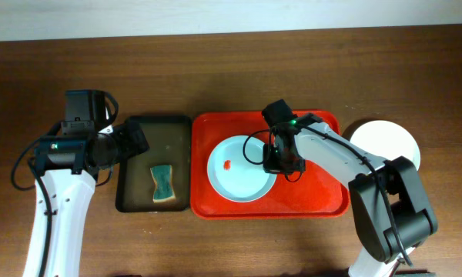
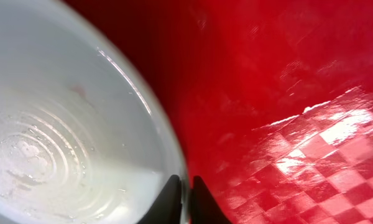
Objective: Clean dirty plates on tray and stack at the side
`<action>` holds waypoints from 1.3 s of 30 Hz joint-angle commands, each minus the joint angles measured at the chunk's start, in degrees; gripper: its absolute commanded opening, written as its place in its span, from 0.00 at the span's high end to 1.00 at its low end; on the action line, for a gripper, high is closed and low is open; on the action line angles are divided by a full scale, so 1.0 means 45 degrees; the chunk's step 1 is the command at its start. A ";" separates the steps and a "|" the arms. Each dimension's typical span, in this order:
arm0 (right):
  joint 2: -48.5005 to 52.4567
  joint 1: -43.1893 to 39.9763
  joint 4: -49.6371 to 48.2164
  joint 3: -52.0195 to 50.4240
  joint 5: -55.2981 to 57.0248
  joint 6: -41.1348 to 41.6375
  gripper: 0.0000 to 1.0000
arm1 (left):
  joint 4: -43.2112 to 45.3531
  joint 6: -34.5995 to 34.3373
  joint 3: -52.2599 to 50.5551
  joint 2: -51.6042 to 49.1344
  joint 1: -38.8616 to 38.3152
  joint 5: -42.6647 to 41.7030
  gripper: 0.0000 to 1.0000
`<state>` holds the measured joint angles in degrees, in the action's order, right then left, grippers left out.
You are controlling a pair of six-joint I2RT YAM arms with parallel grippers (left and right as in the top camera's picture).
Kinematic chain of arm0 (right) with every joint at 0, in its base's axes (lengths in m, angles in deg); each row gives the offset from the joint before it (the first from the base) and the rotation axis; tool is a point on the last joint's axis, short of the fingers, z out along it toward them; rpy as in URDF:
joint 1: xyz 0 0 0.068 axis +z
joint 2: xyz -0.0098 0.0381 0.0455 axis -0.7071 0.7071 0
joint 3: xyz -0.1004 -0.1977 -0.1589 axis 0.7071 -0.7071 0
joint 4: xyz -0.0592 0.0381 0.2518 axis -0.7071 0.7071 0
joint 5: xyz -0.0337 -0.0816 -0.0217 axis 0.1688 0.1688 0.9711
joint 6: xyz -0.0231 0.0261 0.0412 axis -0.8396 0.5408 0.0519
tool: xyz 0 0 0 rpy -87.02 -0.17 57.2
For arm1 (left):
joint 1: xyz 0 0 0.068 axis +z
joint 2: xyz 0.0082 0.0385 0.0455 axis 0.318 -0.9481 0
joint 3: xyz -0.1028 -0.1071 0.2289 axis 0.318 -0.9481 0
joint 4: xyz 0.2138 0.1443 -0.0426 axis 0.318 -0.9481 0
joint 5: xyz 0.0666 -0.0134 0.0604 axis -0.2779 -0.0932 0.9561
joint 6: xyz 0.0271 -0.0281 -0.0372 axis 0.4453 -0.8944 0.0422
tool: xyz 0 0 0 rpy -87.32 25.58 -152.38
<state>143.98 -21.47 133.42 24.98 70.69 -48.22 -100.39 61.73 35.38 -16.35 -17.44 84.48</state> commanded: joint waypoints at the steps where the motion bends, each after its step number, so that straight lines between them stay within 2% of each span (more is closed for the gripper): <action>1: -0.0170 -0.0597 -0.0039 0.0257 -0.1491 -0.0199 0.96 | -0.0010 -0.0126 0.0068 0.0044 0.0039 -0.0097 0.01; 3: -0.0170 -0.1030 0.0165 0.0330 -0.1749 -0.0185 0.76 | -0.0010 -0.0131 0.0068 0.0044 0.0044 -0.0097 0.01; 5: -0.0170 -0.1175 0.0539 0.0316 -0.1739 -0.0189 0.74 | -0.0010 -0.0131 0.0068 0.0044 0.0039 -0.0097 0.01; 23: -0.0165 -0.0806 0.0073 -0.0340 -0.1690 -0.0136 0.79 | -0.0010 -0.0126 0.0068 0.0044 0.0039 -0.0097 0.01; 27: -0.0170 -0.0665 -0.0471 -0.0641 -0.1690 -0.0131 0.96 | -0.0010 -0.0131 0.0068 0.0044 0.0039 -0.0097 0.01; 34: -0.0170 -0.1175 -0.0330 -0.0364 -0.1753 -0.0141 0.96 | -0.0015 -0.0131 0.0068 0.0044 0.0039 -0.0097 0.01; 35: -0.0170 -0.1171 -0.0321 -0.0364 -0.1749 -0.0146 0.83 | -0.0015 -0.0131 0.0068 0.0044 0.0039 -0.0097 0.01; 39: -0.0170 -0.1161 -0.0272 -0.0369 -0.1753 -0.0141 0.80 | -0.0015 -0.0126 0.0068 0.0044 0.0039 -0.0092 0.01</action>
<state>143.96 -26.45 131.98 22.53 62.51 -49.11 -100.39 61.70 35.38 -16.35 -17.44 84.48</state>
